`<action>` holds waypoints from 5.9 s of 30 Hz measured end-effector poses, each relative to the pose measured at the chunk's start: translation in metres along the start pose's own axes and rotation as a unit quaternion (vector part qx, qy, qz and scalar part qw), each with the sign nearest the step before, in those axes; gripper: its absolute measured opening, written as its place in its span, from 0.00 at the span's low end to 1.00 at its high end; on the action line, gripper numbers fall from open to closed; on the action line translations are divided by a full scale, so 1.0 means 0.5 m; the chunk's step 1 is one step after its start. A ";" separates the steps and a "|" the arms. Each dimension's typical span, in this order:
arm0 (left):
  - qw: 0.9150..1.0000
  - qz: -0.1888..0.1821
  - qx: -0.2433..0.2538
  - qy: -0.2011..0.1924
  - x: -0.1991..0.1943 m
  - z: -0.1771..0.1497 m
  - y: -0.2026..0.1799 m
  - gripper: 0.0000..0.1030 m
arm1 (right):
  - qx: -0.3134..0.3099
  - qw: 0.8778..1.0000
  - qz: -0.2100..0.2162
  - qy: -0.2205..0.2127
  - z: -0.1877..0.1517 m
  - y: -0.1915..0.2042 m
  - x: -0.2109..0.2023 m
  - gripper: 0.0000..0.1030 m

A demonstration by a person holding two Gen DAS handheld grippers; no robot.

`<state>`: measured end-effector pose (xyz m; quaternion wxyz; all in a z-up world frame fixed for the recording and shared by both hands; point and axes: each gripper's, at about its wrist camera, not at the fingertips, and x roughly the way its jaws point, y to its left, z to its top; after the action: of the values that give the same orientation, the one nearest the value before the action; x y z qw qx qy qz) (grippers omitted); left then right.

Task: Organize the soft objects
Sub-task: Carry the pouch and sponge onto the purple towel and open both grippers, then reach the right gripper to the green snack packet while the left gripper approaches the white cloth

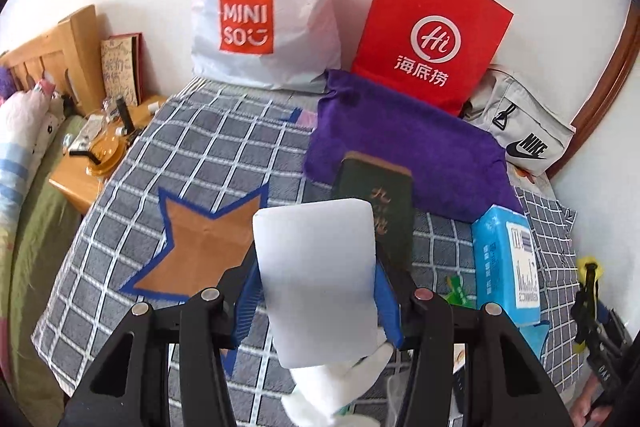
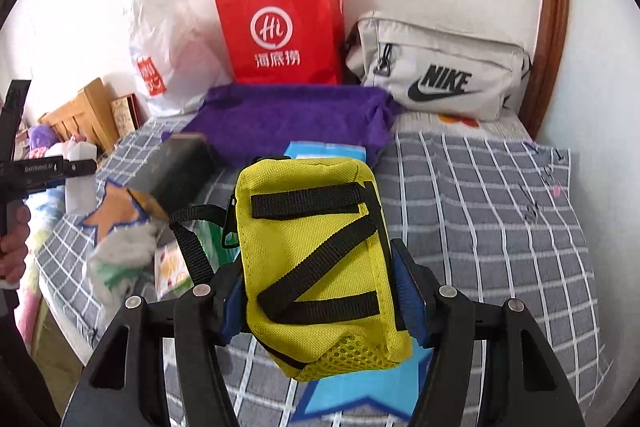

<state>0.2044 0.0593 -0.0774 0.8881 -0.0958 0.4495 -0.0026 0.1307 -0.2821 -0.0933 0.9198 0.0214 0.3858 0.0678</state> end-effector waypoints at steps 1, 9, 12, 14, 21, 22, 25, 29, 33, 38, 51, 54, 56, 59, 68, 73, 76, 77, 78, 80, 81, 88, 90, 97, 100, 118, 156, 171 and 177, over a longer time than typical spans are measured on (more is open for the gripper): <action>1.000 0.004 0.004 0.000 0.003 0.010 -0.007 0.47 | 0.001 1.000 -0.001 -0.004 0.013 -0.003 0.002 0.61; 0.999 0.019 0.029 -0.007 0.033 0.086 -0.050 0.47 | 0.013 1.000 0.002 -0.021 0.111 -0.014 0.037 0.61; 0.999 0.021 0.036 -0.005 0.053 0.112 -0.063 0.47 | 0.016 1.000 0.002 -0.020 0.147 -0.016 0.059 0.61; 0.999 0.020 0.038 -0.004 0.067 0.128 -0.070 0.47 | 0.015 1.000 0.001 -0.021 0.169 -0.014 0.074 0.61; 0.999 0.013 0.042 0.008 0.135 0.187 -0.093 0.47 | 0.003 1.000 0.004 -0.017 0.231 -0.010 0.142 0.61; 0.999 0.011 0.044 0.010 0.145 0.196 -0.098 0.47 | 0.002 1.000 0.004 -0.017 0.239 -0.011 0.152 0.61; 0.999 0.014 0.049 0.015 0.174 0.220 -0.110 0.47 | 0.002 1.000 0.006 -0.015 0.262 -0.017 0.185 0.61; 0.998 0.009 0.053 0.020 0.207 0.248 -0.123 0.48 | -0.005 1.000 0.005 -0.010 0.294 -0.022 0.229 0.61; 0.998 0.007 0.060 0.026 0.243 0.276 -0.140 0.48 | -0.009 1.000 0.004 -0.006 0.328 -0.025 0.267 0.61; 0.997 -0.005 0.063 0.041 0.288 0.304 -0.153 0.49 | -0.015 1.000 0.009 -0.003 0.364 -0.027 0.318 0.61; 0.996 -0.022 0.058 0.069 0.411 0.346 -0.172 0.49 | -0.048 0.996 0.010 0.068 0.340 -0.045 0.456 0.61; 0.994 -0.032 0.055 0.083 0.436 0.350 -0.179 0.49 | -0.053 0.996 0.009 0.078 0.334 -0.044 0.473 0.61; 0.994 -0.037 0.053 0.085 0.443 0.351 -0.179 0.49 | -0.055 0.995 0.006 0.082 0.333 -0.044 0.483 0.62; 0.994 -0.036 0.054 0.091 0.453 0.349 -0.182 0.49 | -0.051 0.995 0.010 0.083 0.334 -0.046 0.492 0.62; 0.994 -0.041 0.043 0.090 0.452 0.350 -0.172 0.57 | -0.055 0.994 0.016 0.098 0.331 -0.043 0.513 0.65; 0.995 -0.040 0.044 0.078 0.446 0.351 -0.182 0.71 | -0.061 0.994 0.019 0.090 0.332 -0.037 0.510 0.76; 0.995 -0.035 0.050 0.079 0.442 0.349 -0.192 0.71 | -0.059 0.995 0.027 0.079 0.337 -0.036 0.500 0.83; 0.995 -0.031 0.051 0.079 0.439 0.347 -0.195 0.71 | -0.056 0.995 0.030 0.075 0.339 -0.037 0.496 0.83; 0.995 -0.027 0.053 0.077 0.434 0.344 -0.196 0.71 | -0.053 0.995 0.030 0.074 0.340 -0.038 0.494 0.83; 0.995 -0.022 0.057 0.074 0.426 0.337 -0.189 0.71 | -0.043 0.996 0.032 0.074 0.341 -0.044 0.486 0.83; 0.996 -0.021 0.059 0.069 0.414 0.339 -0.189 0.71 | -0.039 0.996 0.033 0.073 0.342 -0.048 0.479 0.83; 0.998 0.016 0.058 0.015 0.294 0.341 -0.176 0.71 | -0.015 0.999 0.024 0.031 0.339 -0.051 0.382 0.83; 0.998 0.019 0.059 0.008 0.259 0.335 -0.164 0.71 | -0.012 0.999 0.019 0.023 0.338 -0.048 0.352 0.83; 0.999 0.019 0.047 -0.012 0.139 0.284 -0.120 0.71 | 0.011 0.999 0.042 -0.008 0.300 -0.017 0.231 0.83; 0.998 0.040 0.051 -0.023 0.087 0.238 -0.111 0.71 | 0.003 0.999 0.035 -0.012 0.267 0.000 0.179 0.83; 0.999 0.034 0.039 -0.008 -0.010 -0.034 -0.025 0.71 | -0.035 0.997 0.059 0.032 -0.017 0.096 0.049 0.45; 0.999 0.014 0.008 0.052 0.049 -0.169 0.007 0.70 | -0.017 0.997 0.058 0.041 -0.237 0.038 -0.039 0.03; 0.996 0.025 0.049 0.065 0.114 -0.181 -0.016 0.29 | -0.026 0.998 0.004 0.049 -0.253 -0.002 -0.015 0.60; 0.997 0.013 0.048 0.061 0.102 -0.176 -0.007 0.19 | -0.056 0.997 0.003 0.048 -0.234 0.028 0.029 0.69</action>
<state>0.1647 0.0366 -0.1686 0.8628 -0.0468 0.5031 -0.0188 0.0557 -0.2678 -0.1841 0.8997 -0.0319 0.4252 0.0932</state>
